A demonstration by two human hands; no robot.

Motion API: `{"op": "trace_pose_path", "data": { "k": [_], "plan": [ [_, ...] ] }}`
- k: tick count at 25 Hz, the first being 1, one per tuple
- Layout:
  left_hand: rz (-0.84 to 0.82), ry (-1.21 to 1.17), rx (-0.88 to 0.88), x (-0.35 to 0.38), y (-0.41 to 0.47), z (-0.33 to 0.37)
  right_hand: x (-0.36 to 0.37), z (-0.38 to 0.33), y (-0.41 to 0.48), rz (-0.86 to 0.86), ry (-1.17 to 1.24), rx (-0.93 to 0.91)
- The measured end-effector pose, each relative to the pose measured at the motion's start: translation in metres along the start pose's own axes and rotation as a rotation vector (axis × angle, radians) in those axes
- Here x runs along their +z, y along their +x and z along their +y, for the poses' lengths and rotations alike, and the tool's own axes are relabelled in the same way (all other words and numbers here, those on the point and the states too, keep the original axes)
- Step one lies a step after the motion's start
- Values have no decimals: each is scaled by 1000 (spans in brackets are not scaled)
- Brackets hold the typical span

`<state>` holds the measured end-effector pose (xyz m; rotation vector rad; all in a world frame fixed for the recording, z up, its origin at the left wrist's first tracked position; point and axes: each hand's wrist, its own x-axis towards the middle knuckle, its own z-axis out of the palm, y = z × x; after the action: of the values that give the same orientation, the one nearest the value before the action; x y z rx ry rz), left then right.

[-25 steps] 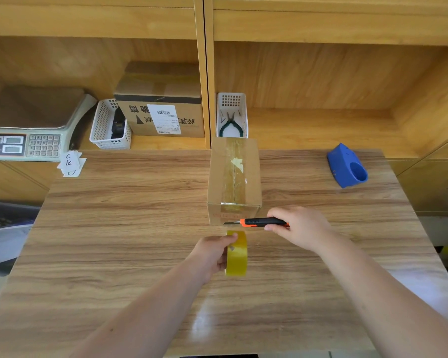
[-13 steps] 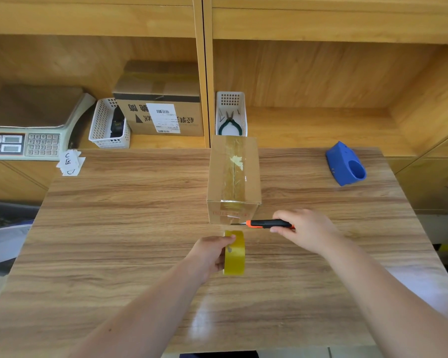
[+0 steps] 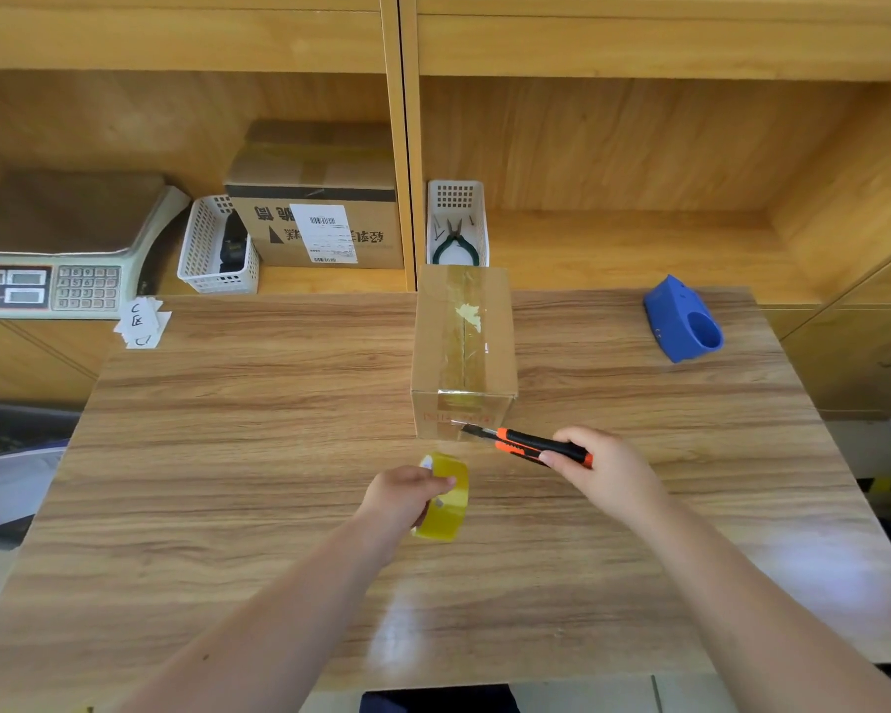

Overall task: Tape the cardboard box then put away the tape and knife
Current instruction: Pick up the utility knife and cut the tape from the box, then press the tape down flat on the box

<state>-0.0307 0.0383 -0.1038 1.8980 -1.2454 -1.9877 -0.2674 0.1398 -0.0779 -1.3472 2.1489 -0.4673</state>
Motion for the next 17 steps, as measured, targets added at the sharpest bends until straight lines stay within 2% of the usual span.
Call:
{"op": "trace_pose_path", "data": {
  "k": [4,8,12,14,17],
  "plan": [
    [43,258,197,-6,0,-11,35,13,-6,78,237,122],
    [57,564,369,-9,10,-29,68,20,-15,27,342,281],
    [36,1064,585,-15,15,-43,98,24,-25,45,535,435],
    [16,1303,610,-18,20,-54,110,24,-30,48,605,485],
    [16,1467,639,-17,24,-66,127,30,-36,54,594,508]
  ]
}}
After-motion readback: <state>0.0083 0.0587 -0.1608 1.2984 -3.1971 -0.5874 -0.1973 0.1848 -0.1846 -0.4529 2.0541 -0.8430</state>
